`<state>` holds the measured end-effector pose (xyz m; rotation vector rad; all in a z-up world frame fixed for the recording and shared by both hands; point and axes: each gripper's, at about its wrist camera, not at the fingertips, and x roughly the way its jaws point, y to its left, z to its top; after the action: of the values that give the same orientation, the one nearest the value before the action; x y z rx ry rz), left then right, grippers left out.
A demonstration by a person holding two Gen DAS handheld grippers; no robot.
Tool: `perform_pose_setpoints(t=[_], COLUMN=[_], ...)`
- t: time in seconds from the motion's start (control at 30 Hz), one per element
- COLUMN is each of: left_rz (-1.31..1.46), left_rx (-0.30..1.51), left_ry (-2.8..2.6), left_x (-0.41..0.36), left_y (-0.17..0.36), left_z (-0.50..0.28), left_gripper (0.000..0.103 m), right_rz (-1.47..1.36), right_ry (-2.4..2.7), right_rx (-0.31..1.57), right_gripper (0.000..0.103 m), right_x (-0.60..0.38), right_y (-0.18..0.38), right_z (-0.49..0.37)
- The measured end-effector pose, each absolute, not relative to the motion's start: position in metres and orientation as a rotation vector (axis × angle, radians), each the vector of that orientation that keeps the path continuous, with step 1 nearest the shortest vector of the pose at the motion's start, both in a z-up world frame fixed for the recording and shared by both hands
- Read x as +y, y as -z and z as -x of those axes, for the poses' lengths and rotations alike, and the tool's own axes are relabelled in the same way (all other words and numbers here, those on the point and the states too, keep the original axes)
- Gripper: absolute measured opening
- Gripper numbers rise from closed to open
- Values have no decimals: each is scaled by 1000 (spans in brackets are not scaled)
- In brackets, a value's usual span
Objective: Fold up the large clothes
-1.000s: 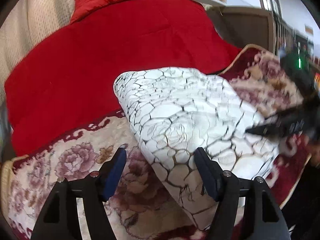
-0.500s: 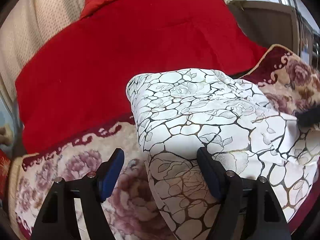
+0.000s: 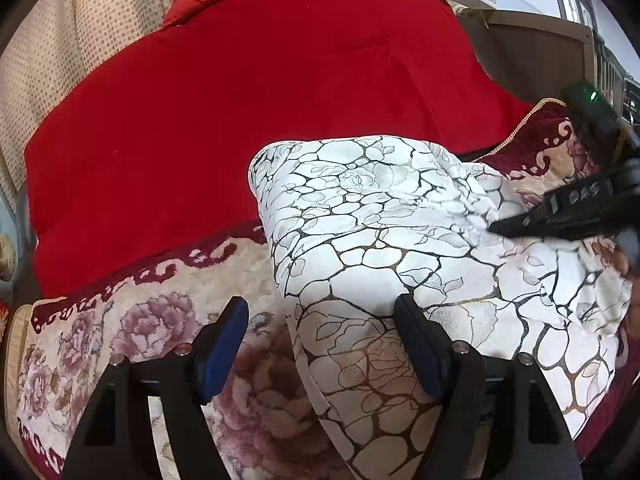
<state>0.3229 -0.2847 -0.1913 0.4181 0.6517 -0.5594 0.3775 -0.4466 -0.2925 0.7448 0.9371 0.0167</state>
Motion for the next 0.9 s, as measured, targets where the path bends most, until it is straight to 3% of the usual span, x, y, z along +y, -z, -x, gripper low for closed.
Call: perform_pose_setpoints(t=[0.33,0.57,0.73,0.9], left_rz=[-407,-412,-389,-380], left_rx=[659,656,664,665], left_ry=[556,547,542,542], left_x=[-285,-285,-283,-282], left_y=[192,193,192,191], left_z=[-323,-321,-321,-322], left_gripper=[76,76,76,77], right_rz=[-681,-670,-681,-711], right_ry=[-55,-55,-84,-89], right_rx=[824,941,920,872], right_gripper=[42,44,47,56], right_x=[-434,-422,-427,-442], right_y=[243,290,282,270], right_z=[-341,-352,-347,-333])
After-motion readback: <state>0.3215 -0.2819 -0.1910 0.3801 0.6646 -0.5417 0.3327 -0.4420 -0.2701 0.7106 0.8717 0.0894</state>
